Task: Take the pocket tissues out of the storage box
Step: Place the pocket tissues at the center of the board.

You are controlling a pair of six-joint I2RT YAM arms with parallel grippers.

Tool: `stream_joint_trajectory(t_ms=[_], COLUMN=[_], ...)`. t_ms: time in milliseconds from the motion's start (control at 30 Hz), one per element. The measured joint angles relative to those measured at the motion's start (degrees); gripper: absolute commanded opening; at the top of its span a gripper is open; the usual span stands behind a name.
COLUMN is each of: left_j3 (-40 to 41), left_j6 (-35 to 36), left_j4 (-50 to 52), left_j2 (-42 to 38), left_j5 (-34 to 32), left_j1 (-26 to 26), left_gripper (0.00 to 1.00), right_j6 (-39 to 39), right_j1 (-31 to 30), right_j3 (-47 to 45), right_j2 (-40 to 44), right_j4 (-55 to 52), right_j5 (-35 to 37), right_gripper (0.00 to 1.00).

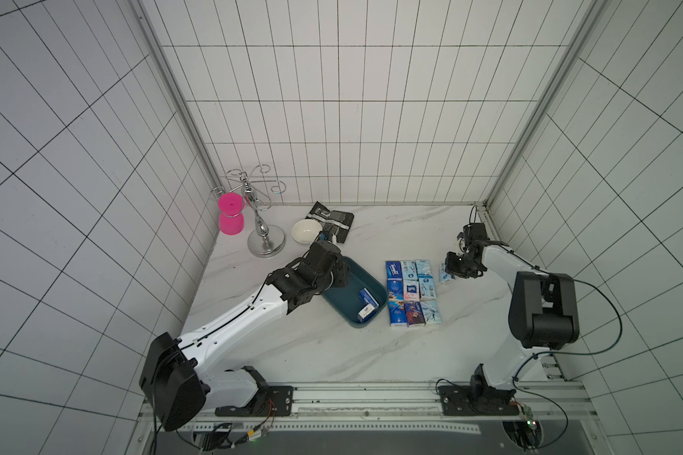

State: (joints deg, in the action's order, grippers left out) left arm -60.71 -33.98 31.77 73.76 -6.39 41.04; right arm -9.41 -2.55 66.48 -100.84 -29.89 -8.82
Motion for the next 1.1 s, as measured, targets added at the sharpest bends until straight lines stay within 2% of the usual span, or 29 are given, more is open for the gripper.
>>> stream_joint_trajectory(t_ms=[167, 467, 600, 833, 1100], left_j3=[-1.11, -1.11, -1.11, -1.11, -1.11], left_j6=[0.15, 0.13, 0.15, 0.35, 0.37], left_j4=[0.31, 0.39, 0.42, 0.44, 0.42], left_j2=[0.0, 1.14, 1.44, 1.42, 1.29], left_j5=[-1.03, -1.09, -0.9, -0.92, -1.31], left_j1=[0.0, 0.0, 0.0, 0.0, 0.0], left_gripper=[0.48, 0.47, 0.48, 0.48, 0.48], right_j6=[0.48, 1.97, 2.16, 2.1, 2.47], right_j1=[0.35, 1.09, 1.29, 1.95, 2.19], right_j3=[2.05, 2.58, 2.58, 2.58, 2.6], right_j2=[-1.97, -2.36, -2.36, -2.43, -3.32], right_j4=[-0.5, -2.56, -3.06, -3.17, -2.27], right_j5=[1.51, 6.12, 6.99, 6.62, 3.91], right_gripper=[0.43, 0.46, 0.43, 0.25, 0.22])
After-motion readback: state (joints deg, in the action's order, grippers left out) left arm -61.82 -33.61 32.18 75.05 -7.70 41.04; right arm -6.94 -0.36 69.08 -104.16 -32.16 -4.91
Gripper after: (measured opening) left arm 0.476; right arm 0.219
